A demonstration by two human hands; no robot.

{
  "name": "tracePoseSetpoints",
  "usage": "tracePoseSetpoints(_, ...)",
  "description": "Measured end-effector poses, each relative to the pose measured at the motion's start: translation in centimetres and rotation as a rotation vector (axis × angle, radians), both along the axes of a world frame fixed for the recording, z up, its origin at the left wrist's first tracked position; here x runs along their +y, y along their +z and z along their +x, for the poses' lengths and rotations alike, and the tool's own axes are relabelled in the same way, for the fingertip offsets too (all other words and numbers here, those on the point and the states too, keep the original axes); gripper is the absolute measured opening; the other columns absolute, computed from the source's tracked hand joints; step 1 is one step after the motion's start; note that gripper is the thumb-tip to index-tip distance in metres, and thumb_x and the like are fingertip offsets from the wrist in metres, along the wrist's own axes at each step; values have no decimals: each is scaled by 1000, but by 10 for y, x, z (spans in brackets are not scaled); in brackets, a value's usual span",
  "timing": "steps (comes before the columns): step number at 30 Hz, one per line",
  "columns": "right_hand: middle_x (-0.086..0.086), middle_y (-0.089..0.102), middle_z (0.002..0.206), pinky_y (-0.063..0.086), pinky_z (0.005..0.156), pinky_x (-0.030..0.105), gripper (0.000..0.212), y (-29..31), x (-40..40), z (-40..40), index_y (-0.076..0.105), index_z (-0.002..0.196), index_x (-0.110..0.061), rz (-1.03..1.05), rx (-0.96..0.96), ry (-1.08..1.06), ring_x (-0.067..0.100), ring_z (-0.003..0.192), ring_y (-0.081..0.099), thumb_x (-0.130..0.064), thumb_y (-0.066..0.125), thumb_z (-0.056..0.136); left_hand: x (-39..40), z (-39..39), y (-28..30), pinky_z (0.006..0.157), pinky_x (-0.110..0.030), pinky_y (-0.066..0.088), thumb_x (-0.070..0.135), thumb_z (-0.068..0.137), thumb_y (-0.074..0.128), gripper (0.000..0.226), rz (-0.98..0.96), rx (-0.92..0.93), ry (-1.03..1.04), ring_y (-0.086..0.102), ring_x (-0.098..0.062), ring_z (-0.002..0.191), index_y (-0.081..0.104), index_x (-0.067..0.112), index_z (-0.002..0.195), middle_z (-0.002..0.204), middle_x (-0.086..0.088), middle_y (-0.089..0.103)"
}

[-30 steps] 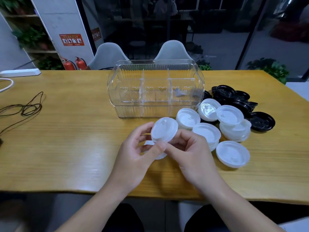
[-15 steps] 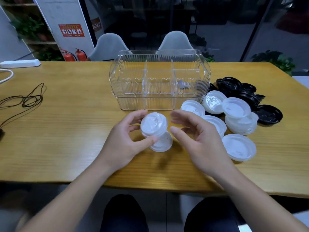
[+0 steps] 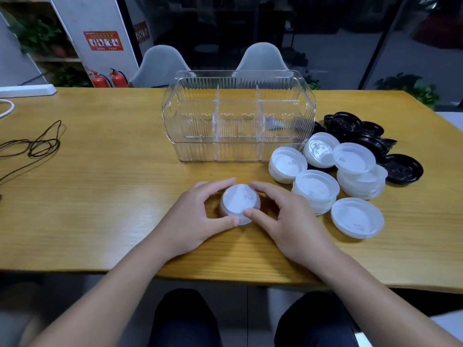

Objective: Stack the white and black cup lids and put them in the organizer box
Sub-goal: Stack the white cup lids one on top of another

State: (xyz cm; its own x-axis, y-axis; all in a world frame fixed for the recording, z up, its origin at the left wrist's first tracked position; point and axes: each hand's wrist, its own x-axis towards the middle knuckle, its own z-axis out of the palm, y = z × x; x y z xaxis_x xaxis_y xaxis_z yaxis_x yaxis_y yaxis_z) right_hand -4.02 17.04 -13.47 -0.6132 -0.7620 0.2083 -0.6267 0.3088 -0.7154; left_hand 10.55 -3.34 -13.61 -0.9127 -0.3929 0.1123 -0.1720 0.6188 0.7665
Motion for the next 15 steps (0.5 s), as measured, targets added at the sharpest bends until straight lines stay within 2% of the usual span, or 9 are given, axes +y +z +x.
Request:
tracePoseSetpoints(3,-22,64,153,42,119,18,59,-2,-1,-1,61,158,-34,23,3,16,-6,140,55,-46,77,102,1,-1,-1,127,-24,40,47,87,98,81,-36,-20,-6,55,8,144,61,50,159,148,28,60)
tracePoseSetpoints(5,-22,62,155,42,119,19,59,-2,-2,-3,59,160,-34,36,4,27,-6,141,53,-45,76,104,2,-1,-1,126,-21,39,46,87,98,79,-51,-22,-3,53,8,145,63,48,158,146,31,60)
tracePoseSetpoints(11,-26,59,150,32,108,0,59,-5,-4,-3,60,159,-32,52,72,53,-17,135,42,-43,77,103,2,0,-2,115,-19,45,51,81,100,70,-82,-16,28,60,6,134,68,57,143,138,27,65)
tracePoseSetpoints(15,-29,59,145,32,109,1,58,-7,-4,-3,63,156,-33,29,70,49,-17,134,43,-41,80,102,2,-1,-2,116,-28,48,52,81,99,66,-91,-24,25,60,2,134,66,61,138,135,26,65)
